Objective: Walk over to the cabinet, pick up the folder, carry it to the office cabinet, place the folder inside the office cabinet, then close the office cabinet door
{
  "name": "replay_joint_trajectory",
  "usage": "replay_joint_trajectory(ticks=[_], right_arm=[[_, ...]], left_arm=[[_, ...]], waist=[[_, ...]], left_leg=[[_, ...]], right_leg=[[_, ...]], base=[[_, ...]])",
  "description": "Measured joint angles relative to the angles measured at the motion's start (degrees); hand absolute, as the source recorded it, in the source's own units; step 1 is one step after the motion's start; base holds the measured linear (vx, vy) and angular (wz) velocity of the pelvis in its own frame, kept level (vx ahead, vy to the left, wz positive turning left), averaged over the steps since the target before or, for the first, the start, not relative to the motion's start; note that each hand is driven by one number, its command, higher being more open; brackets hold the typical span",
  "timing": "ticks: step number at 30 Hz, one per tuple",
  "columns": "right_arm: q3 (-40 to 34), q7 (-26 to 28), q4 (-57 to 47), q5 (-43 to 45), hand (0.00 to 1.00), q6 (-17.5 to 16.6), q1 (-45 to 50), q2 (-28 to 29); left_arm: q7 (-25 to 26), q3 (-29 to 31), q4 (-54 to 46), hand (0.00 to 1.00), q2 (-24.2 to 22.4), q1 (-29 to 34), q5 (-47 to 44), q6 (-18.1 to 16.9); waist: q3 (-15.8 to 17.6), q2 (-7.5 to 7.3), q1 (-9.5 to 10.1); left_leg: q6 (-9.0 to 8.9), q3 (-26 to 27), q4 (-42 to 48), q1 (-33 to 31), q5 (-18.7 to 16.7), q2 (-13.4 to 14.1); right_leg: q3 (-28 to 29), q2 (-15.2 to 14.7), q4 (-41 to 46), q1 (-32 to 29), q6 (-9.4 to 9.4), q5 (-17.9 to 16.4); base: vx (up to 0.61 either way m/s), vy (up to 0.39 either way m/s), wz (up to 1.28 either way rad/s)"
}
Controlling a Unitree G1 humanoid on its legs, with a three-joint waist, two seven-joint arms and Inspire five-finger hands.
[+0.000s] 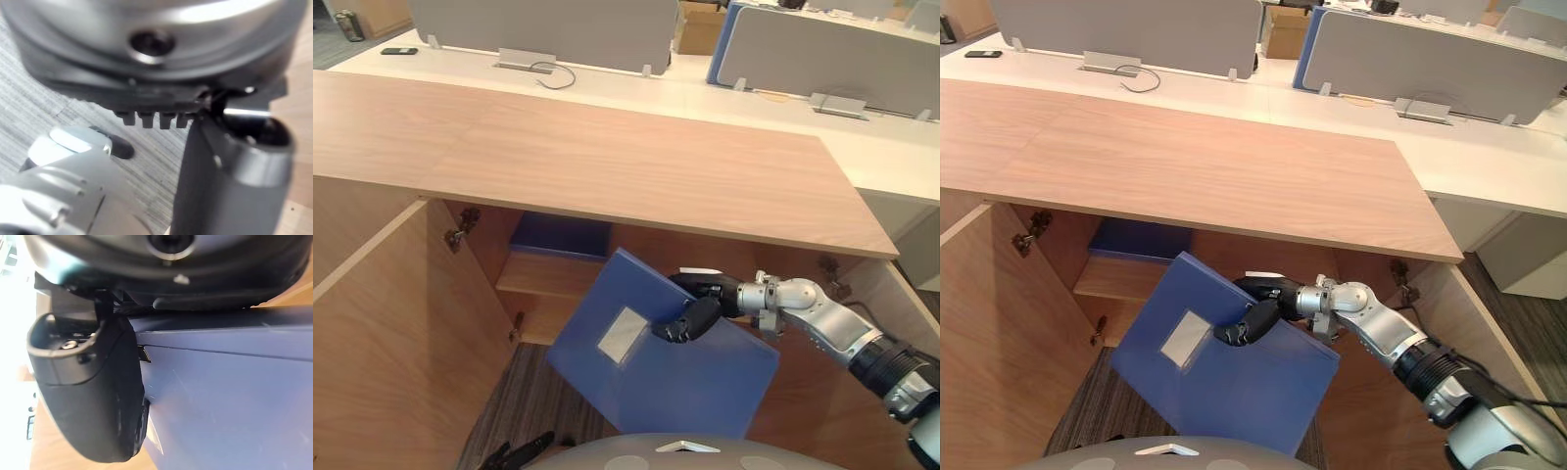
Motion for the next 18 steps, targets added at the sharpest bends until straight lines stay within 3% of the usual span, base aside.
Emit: replay_joint_trajectory(ticks=[2,4,7,13,16,18], right_arm=[[-3.72,-3.59,7.81,-6.21,0.00,-0.28,0.01,6.15],[-9.29,-10.88,16.57,-12.38,0.00,-0.83,0.50,13.13],[-20.82,-18.87,28.08,-12.05,0.00,-0.75,0.54,21.73],[-33.84,-31.88,33.35,5.28,0.00,-0.97,0.41,29.55],[-38.56,-35.29,33.34,16.43,0.00,-3.03,-0.12,31.38],[-43.15,-37.52,33.34,26.15,0.00,-6.30,-1.08,33.20]], left_arm=[[0.39,-0.54,-0.10,1.00,-0.60,-0.22,-0.27,0.01],[0.44,-1.47,-1.50,1.00,-1.65,-0.35,-0.51,-0.03],[0.81,-3.23,-3.74,1.00,-2.64,-0.38,-0.75,-0.09],[1.94,-5.06,-5.64,1.00,-3.09,-0.21,-0.87,-0.07],[2.37,-5.39,-5.96,1.00,-3.08,-0.21,-2.50,-0.08],[3.00,-5.40,-6.83,1.00,-3.10,-0.28,-2.52,-0.11]], waist=[[0.62,0.83,0.16],[1.82,1.81,0.27],[4.18,3.72,0.79],[4.62,4.27,1.25],[4.96,4.44,1.25],[6.00,4.71,1.64]], left_leg=[[0.03,-0.66,0.06,-0.14,0.02,-0.15],[0.09,-1.84,0.36,-0.42,0.06,-0.53],[0.33,-3.57,0.52,-0.81,0.22,-1.02],[0.44,-6.55,1.08,-1.93,0.28,-1.59],[0.53,-7.71,1.43,-1.94,0.26,-2.20],[0.63,-8.00,1.93,-2.10,0.23,-2.61]], right_leg=[[-0.76,-0.19,0.20,0.06,0.04,-0.23],[-1.64,-0.53,0.84,0.19,0.25,-0.73],[-3.38,-0.85,0.75,0.80,0.63,-0.99],[-6.32,-1.12,0.62,1.92,0.97,-1.21],[-7.23,-1.65,0.63,2.66,0.97,-1.21],[-7.37,-2.03,0.63,2.75,0.97,-1.21]], base=[[-0.01,-0.004,0.16],[-0.01,0.004,0.28],[0.01,0.002,0.28],[0.05,-0.004,0.28],[0.00,0.020,0.20],[-0.05,0.026,0.09]])
